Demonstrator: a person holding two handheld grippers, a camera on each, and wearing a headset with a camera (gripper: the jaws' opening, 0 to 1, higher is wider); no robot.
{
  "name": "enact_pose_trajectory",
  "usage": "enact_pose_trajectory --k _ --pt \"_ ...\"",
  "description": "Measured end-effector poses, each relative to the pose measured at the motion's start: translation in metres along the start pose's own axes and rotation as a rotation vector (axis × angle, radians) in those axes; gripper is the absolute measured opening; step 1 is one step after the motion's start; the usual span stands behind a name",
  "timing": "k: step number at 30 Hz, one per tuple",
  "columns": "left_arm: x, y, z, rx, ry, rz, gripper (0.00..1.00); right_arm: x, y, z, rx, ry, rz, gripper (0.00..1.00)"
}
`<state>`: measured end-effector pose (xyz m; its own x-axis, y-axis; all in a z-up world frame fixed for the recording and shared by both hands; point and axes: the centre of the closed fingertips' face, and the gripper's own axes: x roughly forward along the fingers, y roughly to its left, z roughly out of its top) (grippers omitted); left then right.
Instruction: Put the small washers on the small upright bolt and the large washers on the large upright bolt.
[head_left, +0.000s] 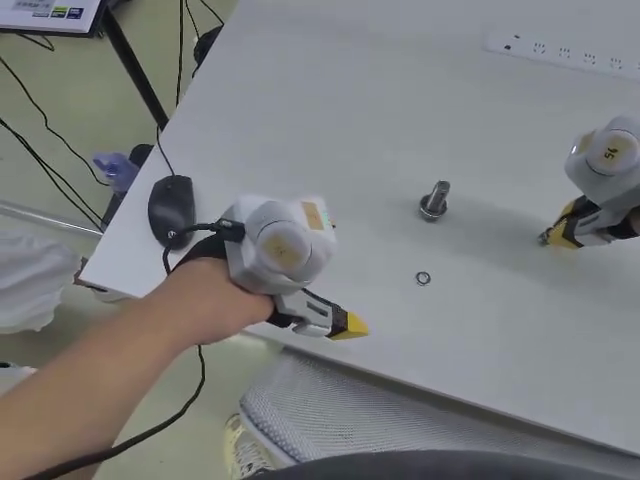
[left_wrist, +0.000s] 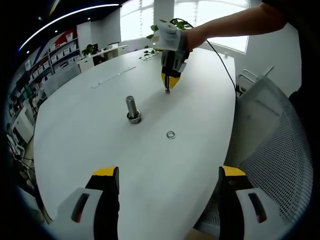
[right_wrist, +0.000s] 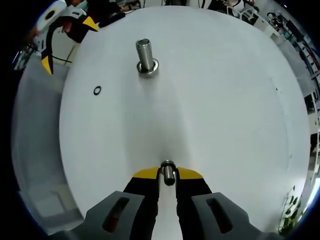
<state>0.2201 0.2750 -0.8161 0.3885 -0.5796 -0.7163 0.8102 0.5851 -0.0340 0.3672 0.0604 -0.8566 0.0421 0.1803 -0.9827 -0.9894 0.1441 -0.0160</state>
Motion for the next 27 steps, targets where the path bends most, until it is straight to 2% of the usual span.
enact_pose_trajectory --k 5,12,19,27 --pt "-0.0007 -0.0019 -0.0037 0.010 0.015 -0.005 0.81 0.0029 0.0006 -0.0021 -0.002 0.005 0.001 0.13" --pt "-0.0002 -0.0011 -0.0037 0.008 0.015 -0.009 0.80 0.0047 -0.0028 -0.0024 -0.007 0.004 0.001 0.13" --pt "-0.0013 -0.0005 -0.0009 0.017 0.011 -0.008 0.79 0.0041 0.0001 -0.0018 -0.013 0.028 -0.014 0.13" --pt "-0.0022 -0.0034 -0.0042 0.015 0.017 -0.013 0.78 0.0044 0.0011 -0.0022 -0.009 0.030 -0.017 0.15"
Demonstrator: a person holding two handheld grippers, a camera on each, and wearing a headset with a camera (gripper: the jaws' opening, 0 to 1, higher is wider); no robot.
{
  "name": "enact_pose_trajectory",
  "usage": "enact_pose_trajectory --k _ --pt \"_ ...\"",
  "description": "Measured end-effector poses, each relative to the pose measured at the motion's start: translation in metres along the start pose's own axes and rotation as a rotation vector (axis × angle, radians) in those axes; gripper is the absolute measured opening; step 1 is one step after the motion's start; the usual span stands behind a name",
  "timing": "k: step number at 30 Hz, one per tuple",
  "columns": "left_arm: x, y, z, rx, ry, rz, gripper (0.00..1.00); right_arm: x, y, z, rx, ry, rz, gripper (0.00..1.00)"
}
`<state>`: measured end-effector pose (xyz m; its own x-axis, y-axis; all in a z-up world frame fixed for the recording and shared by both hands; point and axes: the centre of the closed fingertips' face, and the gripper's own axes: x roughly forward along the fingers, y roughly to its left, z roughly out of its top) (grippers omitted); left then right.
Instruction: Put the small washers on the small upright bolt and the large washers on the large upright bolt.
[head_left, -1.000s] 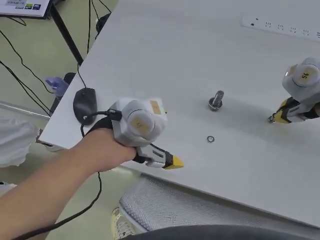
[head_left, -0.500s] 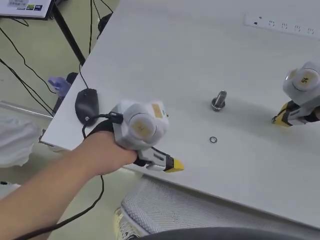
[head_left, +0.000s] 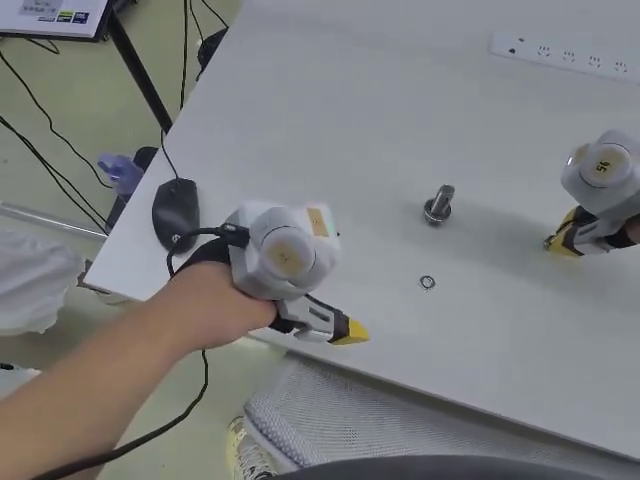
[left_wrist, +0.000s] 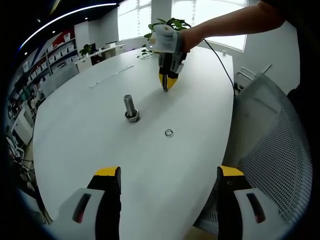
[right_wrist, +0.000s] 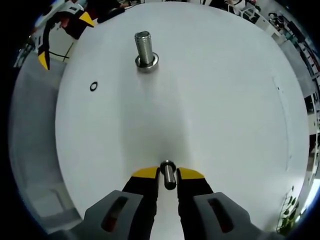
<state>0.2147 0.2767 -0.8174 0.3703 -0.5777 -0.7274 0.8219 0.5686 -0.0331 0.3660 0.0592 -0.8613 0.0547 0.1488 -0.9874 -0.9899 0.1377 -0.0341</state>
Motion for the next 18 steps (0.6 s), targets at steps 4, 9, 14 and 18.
enact_pose_trajectory --k 4,9,14,18 --pt "-0.001 -0.001 -0.001 -0.003 0.001 -0.001 0.77 0.000 0.000 0.000 0.004 -0.005 -0.002 0.18" --pt "-0.002 -0.001 -0.002 -0.004 0.001 0.001 0.77 -0.002 -0.001 0.003 0.008 -0.017 0.000 0.20" --pt "-0.005 0.001 -0.001 -0.007 -0.002 0.012 0.78 -0.007 -0.002 0.008 -0.005 -0.021 0.008 0.26" --pt "-0.006 0.002 0.001 -0.001 -0.011 0.017 0.78 -0.014 -0.005 0.015 -0.007 -0.037 0.006 0.28"
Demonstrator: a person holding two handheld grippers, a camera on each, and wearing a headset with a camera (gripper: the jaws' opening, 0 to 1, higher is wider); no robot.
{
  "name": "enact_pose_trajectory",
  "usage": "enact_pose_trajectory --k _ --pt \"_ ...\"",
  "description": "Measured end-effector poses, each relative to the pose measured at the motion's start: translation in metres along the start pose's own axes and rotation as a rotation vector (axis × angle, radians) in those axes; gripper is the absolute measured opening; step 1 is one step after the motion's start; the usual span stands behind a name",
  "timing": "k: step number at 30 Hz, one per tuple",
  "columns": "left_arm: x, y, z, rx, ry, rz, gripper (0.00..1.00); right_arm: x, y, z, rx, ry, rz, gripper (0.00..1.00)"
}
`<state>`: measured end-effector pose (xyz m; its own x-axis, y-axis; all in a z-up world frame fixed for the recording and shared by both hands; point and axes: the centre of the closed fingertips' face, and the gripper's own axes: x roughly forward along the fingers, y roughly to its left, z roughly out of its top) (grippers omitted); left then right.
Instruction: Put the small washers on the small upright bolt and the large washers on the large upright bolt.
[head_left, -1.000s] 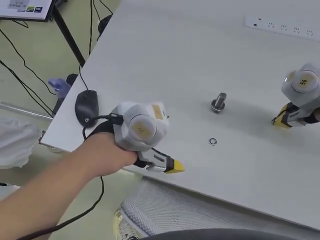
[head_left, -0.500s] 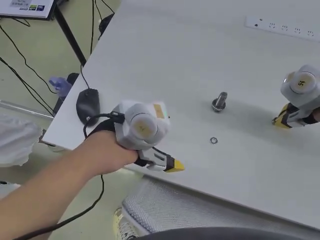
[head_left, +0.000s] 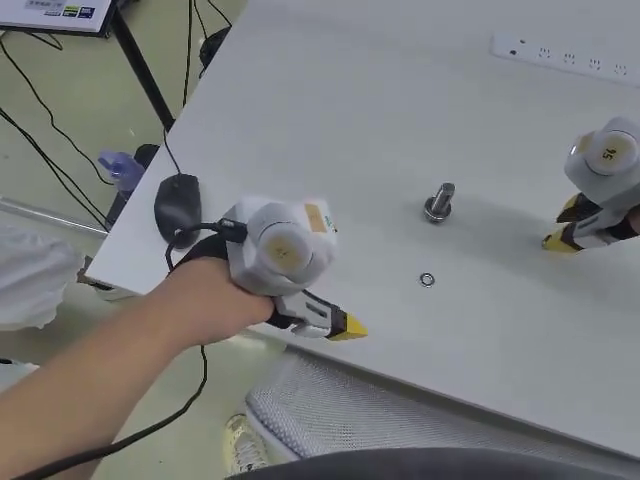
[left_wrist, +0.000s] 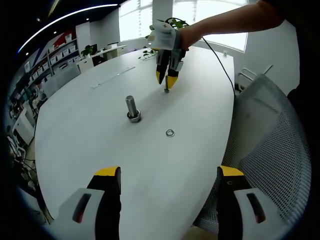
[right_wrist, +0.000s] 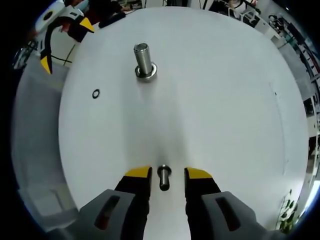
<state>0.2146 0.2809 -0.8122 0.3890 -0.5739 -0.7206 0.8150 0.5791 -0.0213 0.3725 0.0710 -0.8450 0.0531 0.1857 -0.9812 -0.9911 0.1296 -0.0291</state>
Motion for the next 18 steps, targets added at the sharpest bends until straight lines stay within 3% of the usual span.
enact_pose_trajectory --k 3,9,18 --pt "-0.001 -0.001 0.003 0.001 -0.005 -0.002 0.78 -0.004 0.000 0.003 -0.016 0.002 -0.001 0.30" --pt "-0.001 -0.003 0.008 0.005 -0.011 -0.003 0.78 -0.007 0.000 0.016 -0.024 -0.046 -0.006 0.32" --pt "-0.005 -0.004 0.006 0.013 -0.005 -0.003 0.78 -0.021 0.023 0.047 -0.087 -0.104 -0.004 0.38"
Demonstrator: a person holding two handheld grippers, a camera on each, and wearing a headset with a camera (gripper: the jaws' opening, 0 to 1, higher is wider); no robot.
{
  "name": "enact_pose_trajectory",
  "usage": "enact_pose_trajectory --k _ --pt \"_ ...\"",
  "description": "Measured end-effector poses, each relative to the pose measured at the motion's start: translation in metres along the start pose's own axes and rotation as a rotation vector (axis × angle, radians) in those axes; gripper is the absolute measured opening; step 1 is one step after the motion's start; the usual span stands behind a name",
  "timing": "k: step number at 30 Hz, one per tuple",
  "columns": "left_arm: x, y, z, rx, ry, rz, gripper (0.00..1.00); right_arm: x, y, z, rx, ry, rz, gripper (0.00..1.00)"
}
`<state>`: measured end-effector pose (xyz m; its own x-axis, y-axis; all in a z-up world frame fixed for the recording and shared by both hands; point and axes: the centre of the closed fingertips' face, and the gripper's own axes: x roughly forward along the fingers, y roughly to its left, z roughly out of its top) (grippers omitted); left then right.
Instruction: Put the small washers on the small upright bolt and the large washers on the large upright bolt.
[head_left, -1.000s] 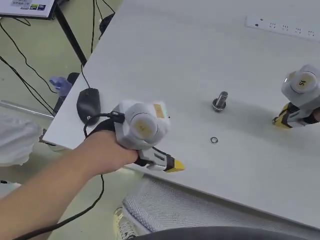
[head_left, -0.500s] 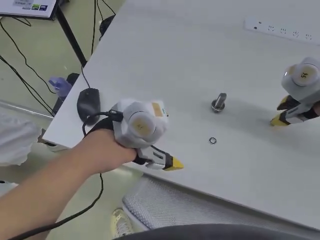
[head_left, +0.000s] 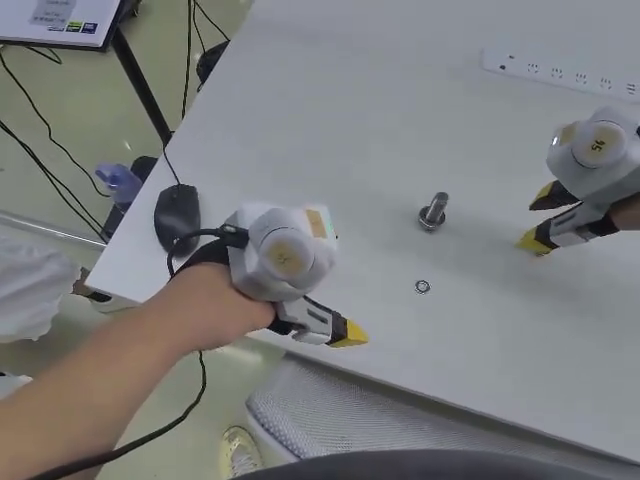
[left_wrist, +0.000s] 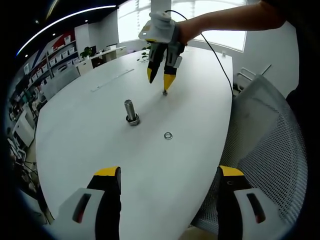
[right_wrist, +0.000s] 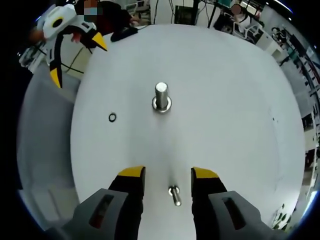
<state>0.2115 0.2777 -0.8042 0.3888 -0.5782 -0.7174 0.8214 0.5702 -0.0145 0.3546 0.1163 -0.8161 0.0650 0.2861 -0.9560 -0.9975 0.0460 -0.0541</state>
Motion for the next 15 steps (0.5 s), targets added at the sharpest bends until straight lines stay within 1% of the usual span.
enact_pose_trajectory --k 5,10,15 --pt "-0.003 0.000 0.001 0.007 -0.004 -0.001 0.78 0.000 0.012 0.015 -0.031 -0.015 0.009 0.38" --pt "-0.005 0.002 0.002 0.009 -0.013 0.004 0.78 0.001 0.028 0.032 -0.060 -0.042 0.030 0.39" --pt "-0.005 0.003 0.002 0.002 -0.017 0.006 0.78 0.005 0.042 0.044 -0.085 -0.056 0.053 0.39"
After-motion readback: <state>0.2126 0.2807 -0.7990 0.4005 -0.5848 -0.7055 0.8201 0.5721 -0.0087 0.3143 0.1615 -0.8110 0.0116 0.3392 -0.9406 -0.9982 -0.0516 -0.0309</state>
